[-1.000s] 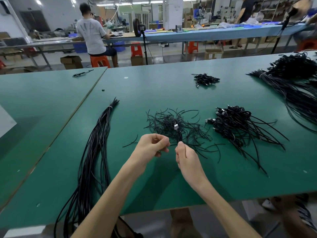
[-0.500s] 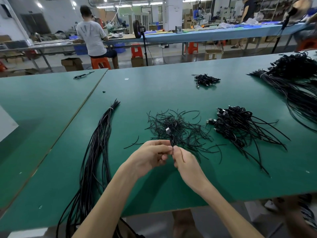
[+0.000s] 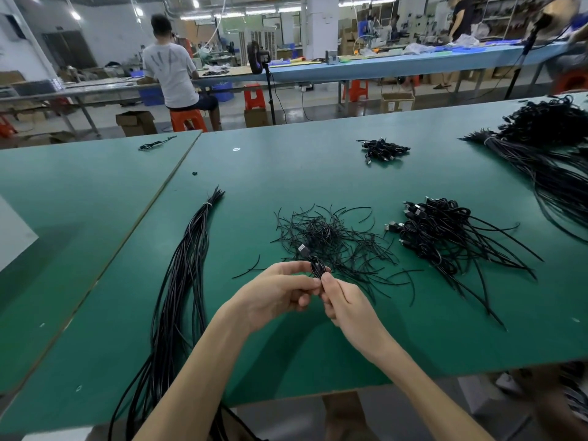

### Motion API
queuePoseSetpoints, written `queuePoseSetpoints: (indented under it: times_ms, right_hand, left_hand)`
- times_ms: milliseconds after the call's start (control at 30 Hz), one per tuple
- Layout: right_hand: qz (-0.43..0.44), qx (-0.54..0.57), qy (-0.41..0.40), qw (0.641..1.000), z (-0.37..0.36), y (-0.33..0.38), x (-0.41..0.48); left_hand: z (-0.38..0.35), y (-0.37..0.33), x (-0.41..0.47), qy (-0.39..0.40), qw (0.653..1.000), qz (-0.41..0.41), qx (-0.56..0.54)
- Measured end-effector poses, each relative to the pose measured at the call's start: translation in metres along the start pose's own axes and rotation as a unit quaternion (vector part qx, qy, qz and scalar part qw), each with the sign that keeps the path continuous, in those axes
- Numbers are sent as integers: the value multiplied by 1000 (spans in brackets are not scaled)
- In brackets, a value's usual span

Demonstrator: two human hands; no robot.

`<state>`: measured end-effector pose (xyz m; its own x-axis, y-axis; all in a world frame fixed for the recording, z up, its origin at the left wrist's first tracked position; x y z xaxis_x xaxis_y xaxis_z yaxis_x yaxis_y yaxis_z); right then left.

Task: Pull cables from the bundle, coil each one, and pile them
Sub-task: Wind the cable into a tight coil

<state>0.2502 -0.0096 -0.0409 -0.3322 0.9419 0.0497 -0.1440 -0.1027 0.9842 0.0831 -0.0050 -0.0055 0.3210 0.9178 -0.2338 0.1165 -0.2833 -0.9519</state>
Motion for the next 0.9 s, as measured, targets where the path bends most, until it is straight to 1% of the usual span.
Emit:
queuePoseSetpoints:
  times_ms: [133, 200, 267, 333, 400, 467, 567, 733, 900]
  right_hand:
    - [-12, 35, 22, 999, 2, 5, -2]
    - [-22, 51, 32, 998, 4, 7, -4]
    - [-28, 67, 45, 996, 7, 8, -5]
    - [-33, 90, 61, 993, 8, 10, -6]
    - [-38, 115, 75, 990, 10, 12, -7]
    - [-37, 122, 81, 988, 9, 14, -8]
    - [-36, 119, 85, 989, 8, 17, -9]
    - [-46, 122, 73, 989, 8, 13, -8]
    - [-48, 96, 77, 991, 7, 10, -8]
  left_hand:
    - [1, 9, -1, -11, 1000, -25, 13]
    - [-1, 12, -3, 14, 997, -65, 41]
    - [-4, 13, -4, 52, 993, -100, 41]
    - [-7, 15, -3, 87, 989, -117, 26]
    - [-10, 15, -1, 101, 987, -118, 26]
    - [-9, 16, -1, 94, 987, -122, 35]
    - [-5, 19, -1, 56, 989, -133, 39]
    - [-1, 18, -3, 26, 984, -133, 113]
    - [2, 17, -8, -14, 980, -147, 135]
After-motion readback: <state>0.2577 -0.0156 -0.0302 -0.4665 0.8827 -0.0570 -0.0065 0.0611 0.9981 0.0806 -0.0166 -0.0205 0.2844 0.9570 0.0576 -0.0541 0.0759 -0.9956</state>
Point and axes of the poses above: each hand's wrist, its own x-axis towards the middle knuckle, its own z-axis out of the back of the hand, y = z × x, the point moved 1 cm from there along x, towards the middle knuckle, and after that the axes turned 3 degrees about -z, right-handed, at the moved point
